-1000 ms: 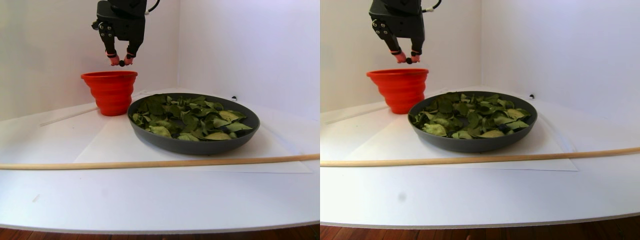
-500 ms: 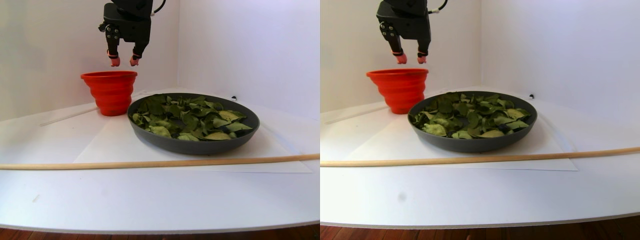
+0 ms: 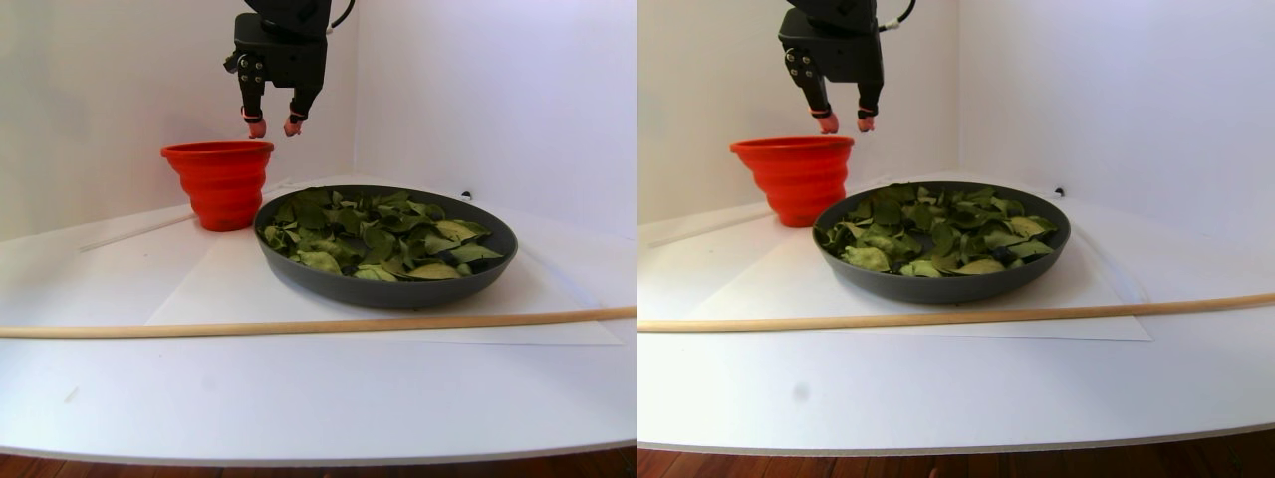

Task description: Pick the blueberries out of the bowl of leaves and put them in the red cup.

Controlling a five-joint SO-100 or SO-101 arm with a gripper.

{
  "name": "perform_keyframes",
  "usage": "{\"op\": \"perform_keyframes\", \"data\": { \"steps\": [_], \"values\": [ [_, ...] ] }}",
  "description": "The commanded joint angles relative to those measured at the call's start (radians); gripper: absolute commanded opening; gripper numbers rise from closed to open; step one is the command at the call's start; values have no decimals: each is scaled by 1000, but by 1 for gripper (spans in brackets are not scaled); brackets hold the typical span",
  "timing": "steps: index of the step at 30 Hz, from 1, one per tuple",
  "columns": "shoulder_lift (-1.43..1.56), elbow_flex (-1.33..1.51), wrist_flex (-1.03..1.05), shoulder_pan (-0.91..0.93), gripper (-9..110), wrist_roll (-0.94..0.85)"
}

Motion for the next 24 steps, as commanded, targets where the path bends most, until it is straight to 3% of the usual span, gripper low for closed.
{"op": "perform_keyframes", "data": {
  "steps": [1,24],
  "values": [
    [86,-34,3,12,17,-17],
    [58,-17,20,133,17,-74]
  ]
}}
